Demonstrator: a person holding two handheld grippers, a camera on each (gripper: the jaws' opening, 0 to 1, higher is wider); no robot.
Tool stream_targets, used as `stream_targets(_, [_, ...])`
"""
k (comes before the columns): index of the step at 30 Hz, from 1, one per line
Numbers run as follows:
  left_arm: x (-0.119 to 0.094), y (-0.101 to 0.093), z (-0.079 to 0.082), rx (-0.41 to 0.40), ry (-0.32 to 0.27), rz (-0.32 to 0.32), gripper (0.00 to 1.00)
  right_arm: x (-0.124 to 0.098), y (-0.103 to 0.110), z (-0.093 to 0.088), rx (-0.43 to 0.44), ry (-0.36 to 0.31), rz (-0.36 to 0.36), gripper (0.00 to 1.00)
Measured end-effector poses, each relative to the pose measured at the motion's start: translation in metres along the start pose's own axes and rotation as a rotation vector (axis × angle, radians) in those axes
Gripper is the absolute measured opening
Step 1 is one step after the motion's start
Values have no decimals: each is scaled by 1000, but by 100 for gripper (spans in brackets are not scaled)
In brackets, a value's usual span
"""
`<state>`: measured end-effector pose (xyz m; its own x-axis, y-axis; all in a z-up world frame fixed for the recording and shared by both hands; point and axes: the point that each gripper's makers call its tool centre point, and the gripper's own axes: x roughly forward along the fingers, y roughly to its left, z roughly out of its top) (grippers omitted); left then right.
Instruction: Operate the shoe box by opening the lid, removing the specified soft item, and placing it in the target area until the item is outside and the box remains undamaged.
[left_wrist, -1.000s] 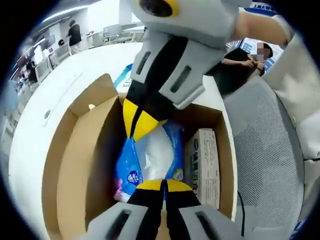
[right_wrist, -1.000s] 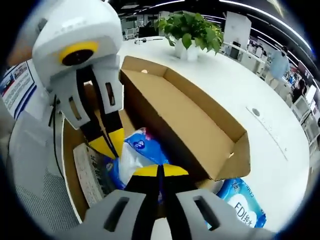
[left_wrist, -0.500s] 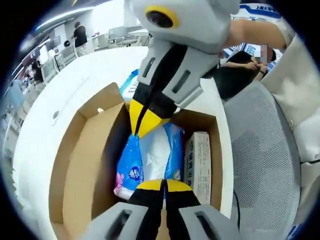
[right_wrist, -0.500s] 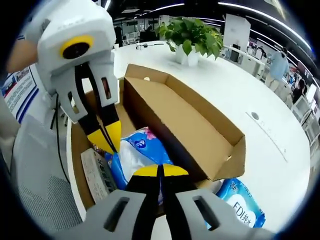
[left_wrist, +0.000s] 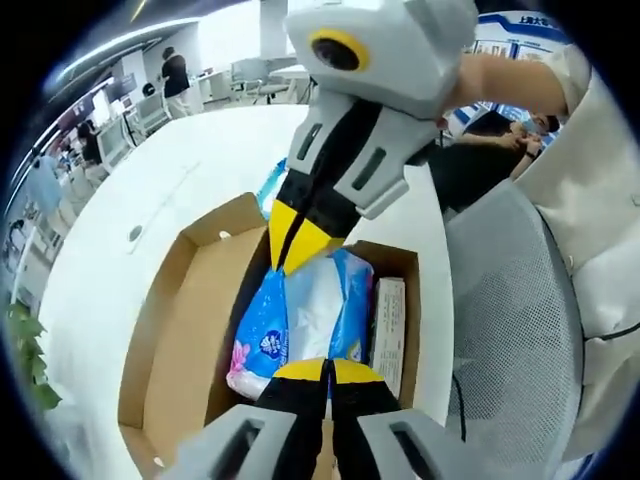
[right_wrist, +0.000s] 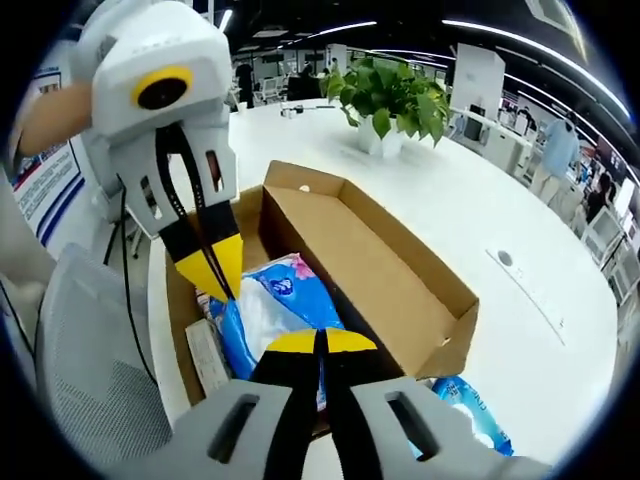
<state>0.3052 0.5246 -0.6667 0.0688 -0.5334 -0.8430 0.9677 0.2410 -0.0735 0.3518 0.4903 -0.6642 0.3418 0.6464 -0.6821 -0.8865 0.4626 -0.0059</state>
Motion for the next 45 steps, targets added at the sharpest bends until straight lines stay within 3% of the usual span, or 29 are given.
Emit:
stream_targets(10, [-23, -9, 23, -35, -12, 22, 0, -28, 0, 22, -23, -32, 18, 0])
stream_targets(17, [-30, -15, 43, -55, -18, 26, 0, -47, -5, 24, -33, -38, 26, 0])
stream_targets(27, [-24, -24, 83, -66, -19, 7, 0, -79, -21, 11, -29, -37, 1, 0])
stream_targets(45, [4, -31, 148, -12, -39, -23, 0, -125, -65, -20, -7, -17, -69, 0])
